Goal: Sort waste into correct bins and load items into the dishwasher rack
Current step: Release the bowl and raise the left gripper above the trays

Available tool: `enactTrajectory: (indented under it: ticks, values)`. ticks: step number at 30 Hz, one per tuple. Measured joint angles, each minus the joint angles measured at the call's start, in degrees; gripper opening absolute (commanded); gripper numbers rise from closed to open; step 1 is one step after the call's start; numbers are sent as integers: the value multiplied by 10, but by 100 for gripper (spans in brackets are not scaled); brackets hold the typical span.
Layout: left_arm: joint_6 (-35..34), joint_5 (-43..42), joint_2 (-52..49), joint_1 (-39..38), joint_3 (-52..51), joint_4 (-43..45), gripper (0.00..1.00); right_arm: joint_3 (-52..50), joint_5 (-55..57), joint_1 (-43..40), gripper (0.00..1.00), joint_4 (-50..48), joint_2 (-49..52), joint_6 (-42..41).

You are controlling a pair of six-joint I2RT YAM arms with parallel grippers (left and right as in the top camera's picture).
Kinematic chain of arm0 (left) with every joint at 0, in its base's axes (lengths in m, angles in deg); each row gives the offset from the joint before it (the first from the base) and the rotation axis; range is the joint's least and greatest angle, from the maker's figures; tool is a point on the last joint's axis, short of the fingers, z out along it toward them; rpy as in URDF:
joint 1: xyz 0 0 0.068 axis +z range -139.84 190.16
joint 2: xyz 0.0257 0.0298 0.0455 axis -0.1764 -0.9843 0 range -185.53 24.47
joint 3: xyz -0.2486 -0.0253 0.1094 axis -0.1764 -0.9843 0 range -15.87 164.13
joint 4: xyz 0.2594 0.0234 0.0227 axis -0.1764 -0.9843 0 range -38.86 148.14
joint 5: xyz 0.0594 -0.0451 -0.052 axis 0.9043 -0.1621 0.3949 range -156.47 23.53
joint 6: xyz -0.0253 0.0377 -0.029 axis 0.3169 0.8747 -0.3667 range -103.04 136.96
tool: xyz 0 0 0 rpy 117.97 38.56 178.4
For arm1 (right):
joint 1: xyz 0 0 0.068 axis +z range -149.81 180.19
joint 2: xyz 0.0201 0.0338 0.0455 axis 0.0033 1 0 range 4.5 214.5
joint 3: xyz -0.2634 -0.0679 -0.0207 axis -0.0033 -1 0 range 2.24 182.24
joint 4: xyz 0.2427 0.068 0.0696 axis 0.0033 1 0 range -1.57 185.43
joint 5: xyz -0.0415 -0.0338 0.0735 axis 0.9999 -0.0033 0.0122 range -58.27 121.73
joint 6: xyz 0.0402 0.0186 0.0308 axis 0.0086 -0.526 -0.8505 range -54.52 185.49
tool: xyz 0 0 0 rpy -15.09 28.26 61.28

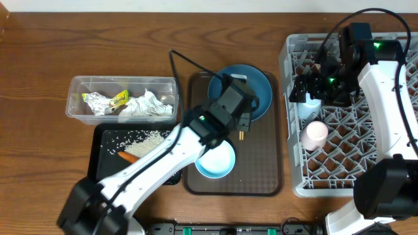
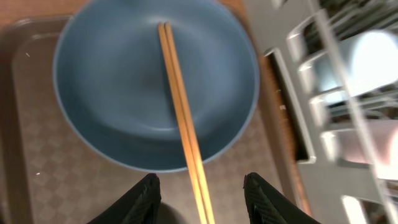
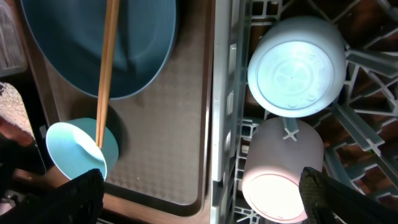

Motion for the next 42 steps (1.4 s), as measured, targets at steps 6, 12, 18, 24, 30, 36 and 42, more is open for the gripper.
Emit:
enactTrajectory:
  ticks: [6,12,18,24,30,36,42]
  values:
    - [4,36,-59,0,0,16,45,0,0,0,99,0,0,0]
    - [5,59,-93,0,0,31,40,0,0,0,99,0,0,0]
    - [5,61,-116,0,0,37,40,0,0,0,99,0,0,0]
    - [6,63,-119,0,0,45,40,0,0,0,99,0,0,0]
    - [6,64,-119,0,0,50,40,0,0,0,99,0,0,0]
    - [6,85,-113,7,0,17,40,0,0,0,99,0,0,0]
    - [6,94,-33,17,0,-7,40,0,0,0,99,0,0,0]
